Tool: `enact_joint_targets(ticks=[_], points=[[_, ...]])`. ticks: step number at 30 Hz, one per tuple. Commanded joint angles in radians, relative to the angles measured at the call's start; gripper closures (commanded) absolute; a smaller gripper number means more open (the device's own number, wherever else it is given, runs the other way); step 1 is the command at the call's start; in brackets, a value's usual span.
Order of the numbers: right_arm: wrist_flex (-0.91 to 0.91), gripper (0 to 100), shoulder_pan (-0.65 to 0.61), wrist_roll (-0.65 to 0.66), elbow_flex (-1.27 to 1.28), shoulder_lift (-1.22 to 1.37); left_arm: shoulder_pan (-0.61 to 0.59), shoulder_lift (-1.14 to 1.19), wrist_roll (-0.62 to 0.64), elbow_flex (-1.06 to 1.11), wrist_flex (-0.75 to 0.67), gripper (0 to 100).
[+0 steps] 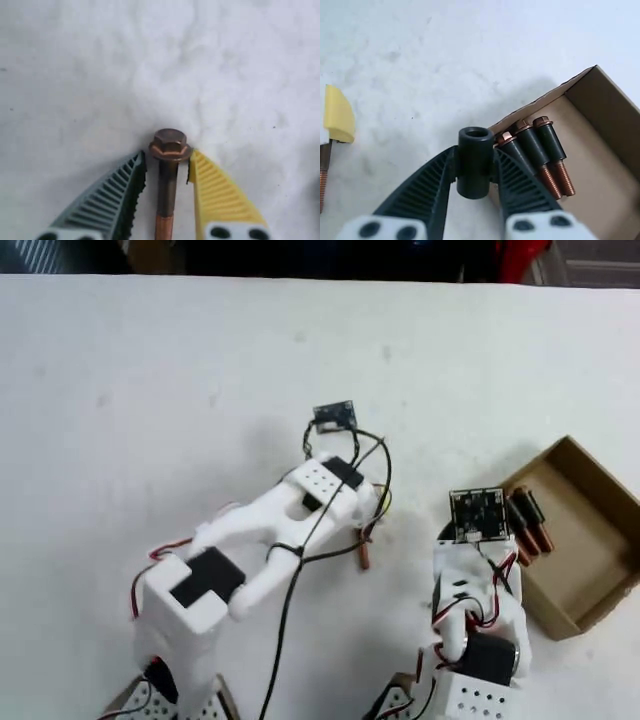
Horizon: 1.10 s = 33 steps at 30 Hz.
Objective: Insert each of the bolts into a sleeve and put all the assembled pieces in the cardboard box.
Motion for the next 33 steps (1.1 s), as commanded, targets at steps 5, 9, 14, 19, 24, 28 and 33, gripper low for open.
enact_joint_targets(ticks=[5,9,14,19,24,28,33], points=[[-0.021,98.2,0.005,0.011,-0.008,-0.012,-0.024,0.01,0.006,-0.052,-0.017,84],[-0.021,98.2,0.005,0.011,-0.008,-0.012,-0.024,0.012,0.003,-0.051,-0.017,98],[-0.021,98.2,0.005,0.011,-0.008,-0.012,-0.025,0.012,0.002,-0.046,-0.015,96],[-0.019,98.2,-0.002,0.005,-0.008,-0.012,-0.025,0.005,-0.094,-0.048,-0.003,98],[-0.019,98.2,-0.016,0.003,-0.008,-0.012,-0.031,-0.021,-0.253,-0.057,0.095,98],[-0.019,98.2,-0.076,0.003,-0.008,-0.012,-0.079,-0.114,-0.411,-0.052,0.173,98],[-0.019,98.2,-0.15,0.003,-0.006,-0.01,-0.134,-0.225,-0.537,-0.049,0.296,98]])
